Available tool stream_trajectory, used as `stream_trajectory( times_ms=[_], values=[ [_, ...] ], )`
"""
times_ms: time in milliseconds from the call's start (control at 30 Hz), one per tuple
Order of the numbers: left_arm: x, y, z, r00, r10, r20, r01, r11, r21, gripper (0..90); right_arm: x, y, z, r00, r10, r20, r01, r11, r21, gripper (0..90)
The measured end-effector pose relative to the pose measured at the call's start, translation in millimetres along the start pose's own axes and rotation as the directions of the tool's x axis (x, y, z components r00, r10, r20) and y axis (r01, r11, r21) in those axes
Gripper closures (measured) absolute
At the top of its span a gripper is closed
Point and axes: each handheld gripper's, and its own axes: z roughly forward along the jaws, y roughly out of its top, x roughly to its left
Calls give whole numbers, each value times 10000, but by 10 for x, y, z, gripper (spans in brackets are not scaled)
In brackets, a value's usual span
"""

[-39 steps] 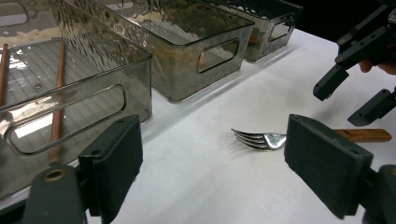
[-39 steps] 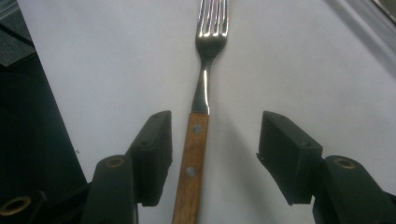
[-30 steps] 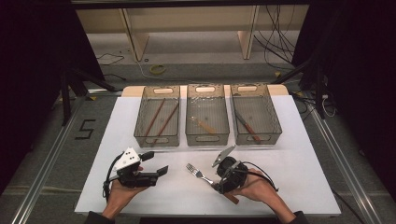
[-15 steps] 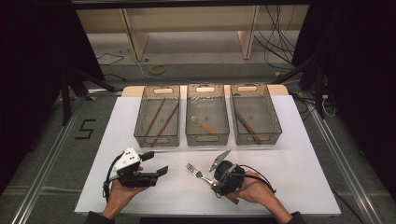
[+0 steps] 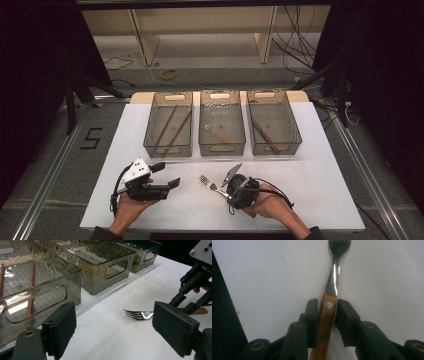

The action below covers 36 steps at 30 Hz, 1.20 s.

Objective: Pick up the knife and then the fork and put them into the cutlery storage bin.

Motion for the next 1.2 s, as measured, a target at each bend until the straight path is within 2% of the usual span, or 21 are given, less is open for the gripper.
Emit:
stream_trajectory(
  times_ms=[333,633,1200],
  values=[
    [1,0,0,10000,3,4,-3,10000,2,188,-41,5,1,9998,140,-149,-140,9999,12,772],
    [1,0,1,10000,-29,-6,29,10000,-27,188,-40,5,-5,9999,45,-117,-45,10000,13,777],
    [2,1,-2,10000,-40,-7,40,10000,-49,188,-83,-11,-39,9998,178,-113,-181,9995,-268,778]
  ],
)
